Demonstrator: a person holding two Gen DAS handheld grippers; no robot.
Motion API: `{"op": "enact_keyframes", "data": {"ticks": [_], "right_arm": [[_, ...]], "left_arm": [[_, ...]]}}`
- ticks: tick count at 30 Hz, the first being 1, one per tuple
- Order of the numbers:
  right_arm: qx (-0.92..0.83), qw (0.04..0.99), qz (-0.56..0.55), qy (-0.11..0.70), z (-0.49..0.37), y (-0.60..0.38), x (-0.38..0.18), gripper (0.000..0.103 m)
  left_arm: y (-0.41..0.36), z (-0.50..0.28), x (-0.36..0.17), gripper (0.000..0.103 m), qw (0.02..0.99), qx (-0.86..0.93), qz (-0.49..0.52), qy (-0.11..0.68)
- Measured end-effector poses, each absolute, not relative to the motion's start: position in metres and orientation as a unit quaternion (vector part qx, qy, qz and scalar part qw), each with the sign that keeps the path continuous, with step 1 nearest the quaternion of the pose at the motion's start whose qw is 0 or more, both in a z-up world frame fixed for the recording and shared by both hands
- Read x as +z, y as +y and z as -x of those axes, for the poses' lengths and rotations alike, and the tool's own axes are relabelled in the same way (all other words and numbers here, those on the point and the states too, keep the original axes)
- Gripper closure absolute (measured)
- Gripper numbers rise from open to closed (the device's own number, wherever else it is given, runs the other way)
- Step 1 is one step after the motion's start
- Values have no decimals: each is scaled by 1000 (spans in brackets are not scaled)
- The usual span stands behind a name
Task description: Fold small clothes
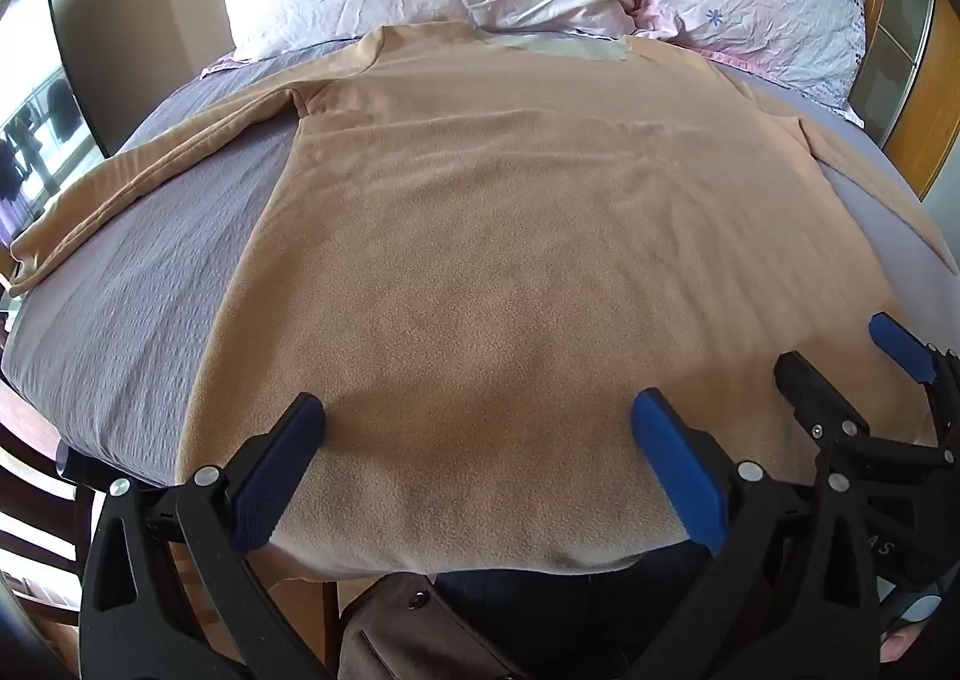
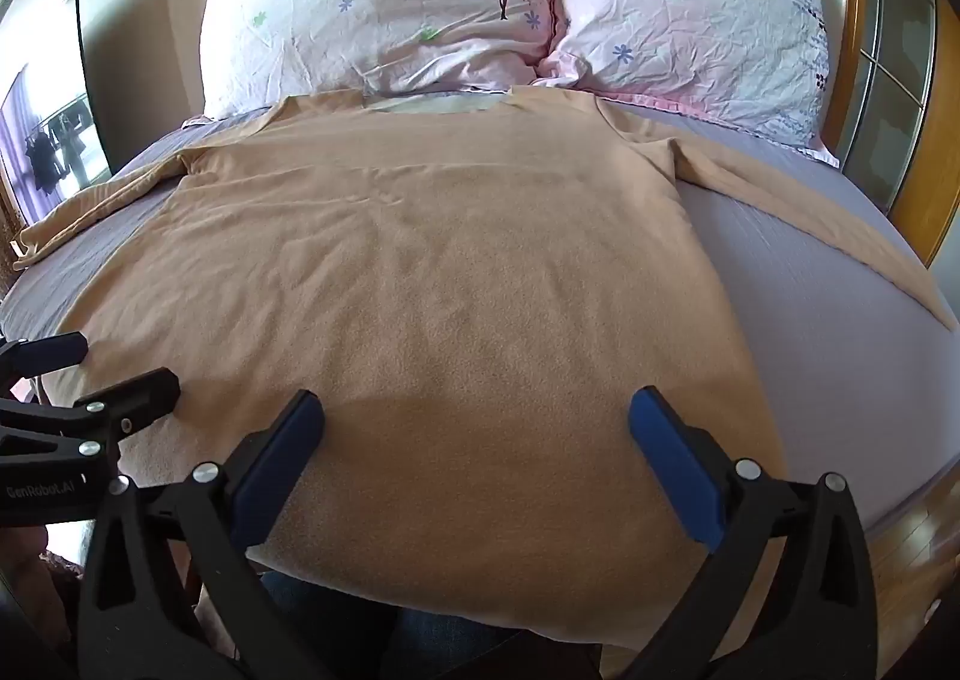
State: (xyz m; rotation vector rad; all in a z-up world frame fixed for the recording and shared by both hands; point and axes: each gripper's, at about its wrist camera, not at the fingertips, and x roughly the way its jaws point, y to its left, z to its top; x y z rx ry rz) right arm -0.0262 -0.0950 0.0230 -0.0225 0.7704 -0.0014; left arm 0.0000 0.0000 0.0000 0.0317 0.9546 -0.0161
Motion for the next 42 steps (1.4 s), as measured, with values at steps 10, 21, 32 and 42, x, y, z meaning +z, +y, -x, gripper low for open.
{"op": "enact_keyframes", "data": {"ticks": [10,21,32,42], "right_arm": [[0,927,10,374,27,-94,23,2],[-4,927,7,375,27,-95,22,2],[-4,927,7,375,27,-96,23,2],[-4,928,6,373,27,-94,22,2]], "left_arm": [[0,0,0,1,888,-8,-15,459],[0,0,0,1,888,-8,-15,459],[0,0,0,1,888,-8,-14,459],[0,0,0,1,888,-8,-14,459]]}}
